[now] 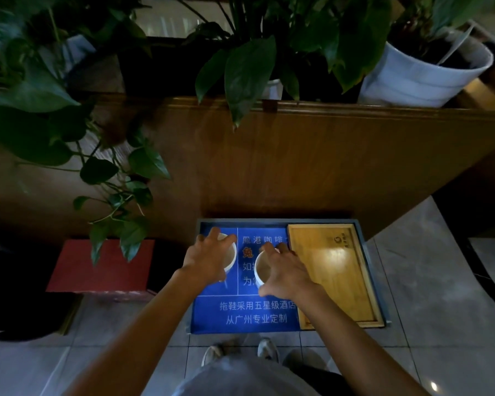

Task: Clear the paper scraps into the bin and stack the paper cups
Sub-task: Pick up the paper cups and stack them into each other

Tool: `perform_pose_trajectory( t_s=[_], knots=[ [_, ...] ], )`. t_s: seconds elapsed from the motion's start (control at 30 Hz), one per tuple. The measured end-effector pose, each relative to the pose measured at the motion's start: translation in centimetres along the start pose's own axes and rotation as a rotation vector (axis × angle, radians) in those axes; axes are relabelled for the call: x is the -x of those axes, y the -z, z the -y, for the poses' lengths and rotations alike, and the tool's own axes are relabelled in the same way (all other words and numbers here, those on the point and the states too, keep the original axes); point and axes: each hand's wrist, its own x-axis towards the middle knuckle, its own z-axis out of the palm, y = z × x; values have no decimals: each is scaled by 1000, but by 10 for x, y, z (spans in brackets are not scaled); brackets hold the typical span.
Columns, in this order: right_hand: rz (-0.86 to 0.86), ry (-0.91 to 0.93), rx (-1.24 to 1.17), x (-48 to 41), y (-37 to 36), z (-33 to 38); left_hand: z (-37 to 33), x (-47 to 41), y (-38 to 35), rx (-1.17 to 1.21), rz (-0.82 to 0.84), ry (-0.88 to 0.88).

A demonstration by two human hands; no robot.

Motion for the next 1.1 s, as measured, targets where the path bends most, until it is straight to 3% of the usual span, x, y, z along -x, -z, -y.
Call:
perform_pose_trajectory(
  t_s=[0.53,1.1],
  knots=[
    [0,2,0,-9,14,-4,13,-1,-5,146,-12,89],
    [-101,70,-5,-70,51,27,34,-33,20,158,-86,68]
  ],
)
